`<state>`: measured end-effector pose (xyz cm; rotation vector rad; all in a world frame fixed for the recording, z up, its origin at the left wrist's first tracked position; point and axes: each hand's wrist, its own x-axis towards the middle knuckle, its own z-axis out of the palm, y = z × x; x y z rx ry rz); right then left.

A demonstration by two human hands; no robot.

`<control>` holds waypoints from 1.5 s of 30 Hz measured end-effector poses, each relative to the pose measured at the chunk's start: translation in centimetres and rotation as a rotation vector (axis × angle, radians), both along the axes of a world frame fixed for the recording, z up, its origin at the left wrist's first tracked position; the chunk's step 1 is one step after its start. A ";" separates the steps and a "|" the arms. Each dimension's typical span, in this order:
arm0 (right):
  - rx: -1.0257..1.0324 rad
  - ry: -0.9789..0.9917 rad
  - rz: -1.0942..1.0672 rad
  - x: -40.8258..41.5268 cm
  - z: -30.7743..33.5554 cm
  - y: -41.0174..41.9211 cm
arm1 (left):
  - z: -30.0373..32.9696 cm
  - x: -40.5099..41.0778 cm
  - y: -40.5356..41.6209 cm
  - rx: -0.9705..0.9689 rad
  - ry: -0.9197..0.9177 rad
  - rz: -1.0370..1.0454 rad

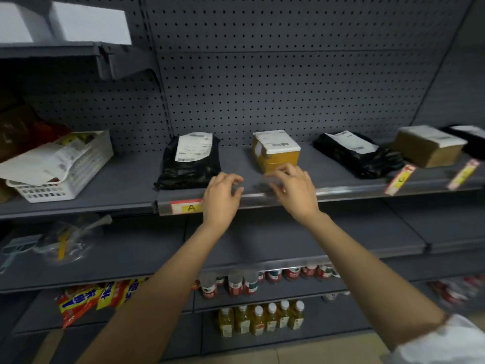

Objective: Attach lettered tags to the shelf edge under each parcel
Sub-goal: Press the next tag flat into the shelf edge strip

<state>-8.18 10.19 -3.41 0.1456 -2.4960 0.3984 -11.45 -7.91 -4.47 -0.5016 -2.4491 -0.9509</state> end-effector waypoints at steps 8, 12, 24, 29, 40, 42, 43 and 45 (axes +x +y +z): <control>-0.003 -0.133 -0.038 0.3 0.3 6.4 | -0.9 0.6 7.5 -0.024 -0.048 -0.086; -0.144 -0.170 -0.064 0.2 -0.3 7.6 | -1.6 0.9 8.6 -0.048 -0.035 -0.063; -0.299 -0.205 0.071 -0.5 -2.3 5.9 | -2.5 1.1 7.9 -0.087 -0.002 -0.026; -0.298 -0.118 0.062 0.0 -3.0 6.5 | -2.7 1.4 8.0 -0.095 0.014 -0.091; -0.170 -0.058 -0.042 2.7 -3.7 7.0 | -1.5 2.2 9.3 -0.137 0.033 -0.135; -0.178 -0.041 -0.063 3.2 -3.2 8.1 | -1.2 2.7 11.0 -0.111 0.038 -0.156; -0.186 -0.026 -0.078 3.5 -3.1 8.8 | -1.0 2.9 11.9 -0.094 0.034 -0.166; -0.187 -0.002 -0.107 3.9 -2.7 10.6 | -0.9 3.1 13.8 -0.059 0.017 -0.187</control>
